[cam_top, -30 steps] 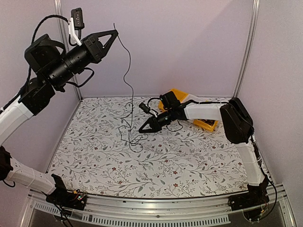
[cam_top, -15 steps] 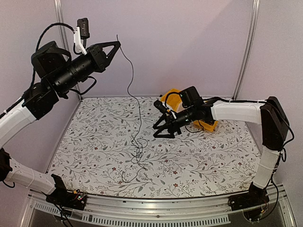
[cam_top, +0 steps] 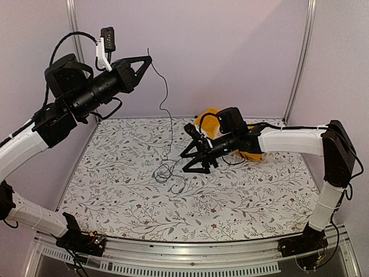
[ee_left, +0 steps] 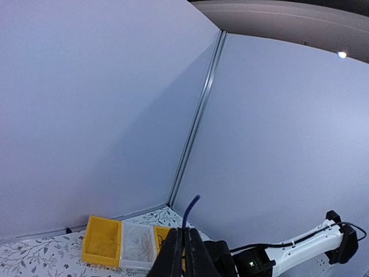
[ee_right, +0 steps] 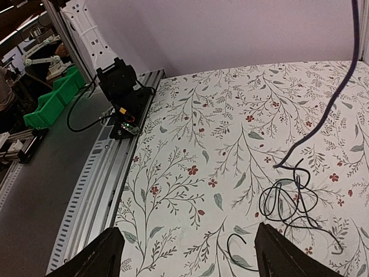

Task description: Untangle the cables

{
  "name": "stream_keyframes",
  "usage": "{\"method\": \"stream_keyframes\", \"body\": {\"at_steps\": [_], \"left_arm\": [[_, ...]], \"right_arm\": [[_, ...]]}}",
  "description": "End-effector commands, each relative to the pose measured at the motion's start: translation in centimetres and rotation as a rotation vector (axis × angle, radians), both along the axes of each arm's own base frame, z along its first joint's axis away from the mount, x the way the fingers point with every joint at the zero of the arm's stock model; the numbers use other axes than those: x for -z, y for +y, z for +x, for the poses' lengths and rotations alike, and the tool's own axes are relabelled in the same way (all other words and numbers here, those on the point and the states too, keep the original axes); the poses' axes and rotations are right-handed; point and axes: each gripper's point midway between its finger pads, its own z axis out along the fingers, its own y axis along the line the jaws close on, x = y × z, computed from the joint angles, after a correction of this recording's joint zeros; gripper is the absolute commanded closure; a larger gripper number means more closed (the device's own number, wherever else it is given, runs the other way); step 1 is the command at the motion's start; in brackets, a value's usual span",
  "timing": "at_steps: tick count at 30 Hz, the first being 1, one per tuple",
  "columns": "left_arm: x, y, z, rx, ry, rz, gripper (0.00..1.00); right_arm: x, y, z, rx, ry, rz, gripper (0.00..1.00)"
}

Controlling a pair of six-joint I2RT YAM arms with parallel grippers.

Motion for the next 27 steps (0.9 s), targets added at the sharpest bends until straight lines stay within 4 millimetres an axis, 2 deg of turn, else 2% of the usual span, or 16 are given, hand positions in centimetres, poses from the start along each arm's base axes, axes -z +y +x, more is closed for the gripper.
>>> {"method": "stream_keyframes", "body": {"at_steps": [1,4,8,11,14,15,16,18,19,20,27], "left_arm": [[-1.9,-0.4,-0.7,0.015,-0.029,-0.048,1.0],[-2.7,-0.7,-1.0,0.027,-0.041,-0.054,1.0],[-4.3,-0.8,-1.8,0.043,-0.062,-0.081,1.0],[-6.1,-0.7,-2.7,0.058,-0.09,-0.11,1.0],[-7.9,-0.5,-3.6,0.066,-0.125,-0.131,1.0],[-8.6,-0.4,-3.9,0.069,-0.135,-0.141,1.0],[-9.1,-0.3,-4.2,0.072,-0.143,-0.151,1.0],[-10.2,-0.1,-4.8,0.079,-0.162,-0.167,1.0],[-10.7,0.1,-5.1,0.081,-0.171,-0.176,1.0],[-11.2,0.3,-5.3,0.081,-0.182,-0.181,1.0],[-16.4,2.8,-8.0,0.086,-0.298,-0.262,1.0]], "right_arm": [[1.4,3.1,2.2,0.116,-0.014,-0.049,0.16],[2.6,5.1,4.1,0.206,-0.024,-0.111,0.11],[3.9,6.5,6.3,0.284,0.016,-0.128,0.09],[6.5,7.0,7.5,0.33,0.048,-0.177,0.11],[9.3,7.3,7.6,0.316,0.069,-0.212,0.14],[10.0,7.5,7.6,0.308,0.076,-0.218,0.23],[10.5,7.6,7.5,0.298,0.079,-0.223,0.39],[11.6,7.6,7.3,0.283,0.092,-0.237,0.8],[12.2,7.6,7.2,0.279,0.098,-0.244,0.93],[12.7,7.5,7.1,0.277,0.104,-0.252,1.0],[15.6,6.4,6.6,0.29,0.115,-0.31,1.0]]}}
